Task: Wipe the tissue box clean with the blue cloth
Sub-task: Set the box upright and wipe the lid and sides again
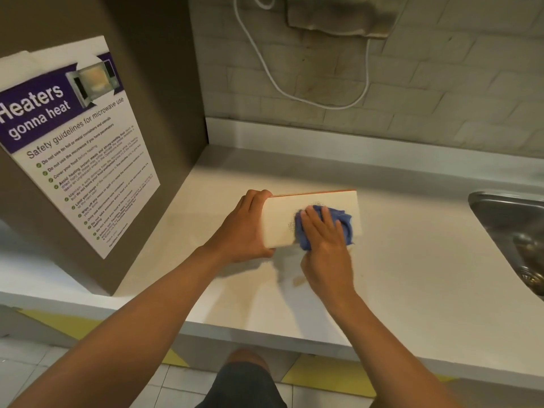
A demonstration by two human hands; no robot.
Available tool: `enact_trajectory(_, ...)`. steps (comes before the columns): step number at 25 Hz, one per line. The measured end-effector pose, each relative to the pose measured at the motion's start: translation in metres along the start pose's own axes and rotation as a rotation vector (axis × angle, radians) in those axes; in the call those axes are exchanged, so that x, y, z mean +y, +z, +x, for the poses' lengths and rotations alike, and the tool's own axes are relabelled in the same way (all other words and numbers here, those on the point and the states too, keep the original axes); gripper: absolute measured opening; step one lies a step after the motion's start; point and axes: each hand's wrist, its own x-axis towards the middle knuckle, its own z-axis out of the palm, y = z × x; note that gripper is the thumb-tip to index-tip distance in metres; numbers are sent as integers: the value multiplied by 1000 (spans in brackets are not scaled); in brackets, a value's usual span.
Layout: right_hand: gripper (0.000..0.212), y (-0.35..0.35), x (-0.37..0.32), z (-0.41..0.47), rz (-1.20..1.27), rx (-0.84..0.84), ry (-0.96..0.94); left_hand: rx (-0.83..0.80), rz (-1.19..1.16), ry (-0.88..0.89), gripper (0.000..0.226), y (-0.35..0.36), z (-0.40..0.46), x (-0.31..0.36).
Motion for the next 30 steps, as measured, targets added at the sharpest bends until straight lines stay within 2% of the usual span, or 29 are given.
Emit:
enact_trajectory(2,64,-18,29,4,60,35,89,1,27,-6,111,0,-1,1)
enact_trajectory(5,32,-34,59,29,234,117,307,4,27,-23,113,1,0,2)
enact_trajectory(6,29,-34,60,33,239,129,315,2,24,-28,112,2,0,3)
enact_trajectory(7,33,-31,58,33,211,129,275,5,24,-27,112,2,0,3)
enact_trajectory(10,66,-9,42,15,67,18,88,21,23,-16,111,3,0,2)
enact_trajectory(11,69,-4,42,7,52,9,66,21,15,-11,111,3,-1,1)
enact_trajectory(13,61,-9,51,6,137,80,107,31,0,0,110,3,-3,3)
enact_trajectory(16,28,-34,68,30,408,187,370,28,-19,-7,110,2,-3,3)
enact_trajectory(17,26,-39,71,36,433,167,399,24,-21,-13,110,1,-2,3)
enact_trajectory(21,43,-32,58,29,200,96,149,18,-25,-7,113,2,-1,0)
enact_trajectory(22,45,-31,56,27,214,114,155,22,-24,-2,113,2,-1,-1)
enact_trajectory(23,43,-32,55,28,288,146,227,22,-21,2,113,2,-2,-1)
enact_trajectory(25,35,-36,64,38,553,186,500,23,-26,10,114,3,-2,0)
enact_trajectory(27,26,-44,76,49,713,141,724,30,-34,7,113,3,-2,1)
enact_trajectory(30,29,-50,74,56,701,80,689,30,-35,2,114,1,-1,-1)
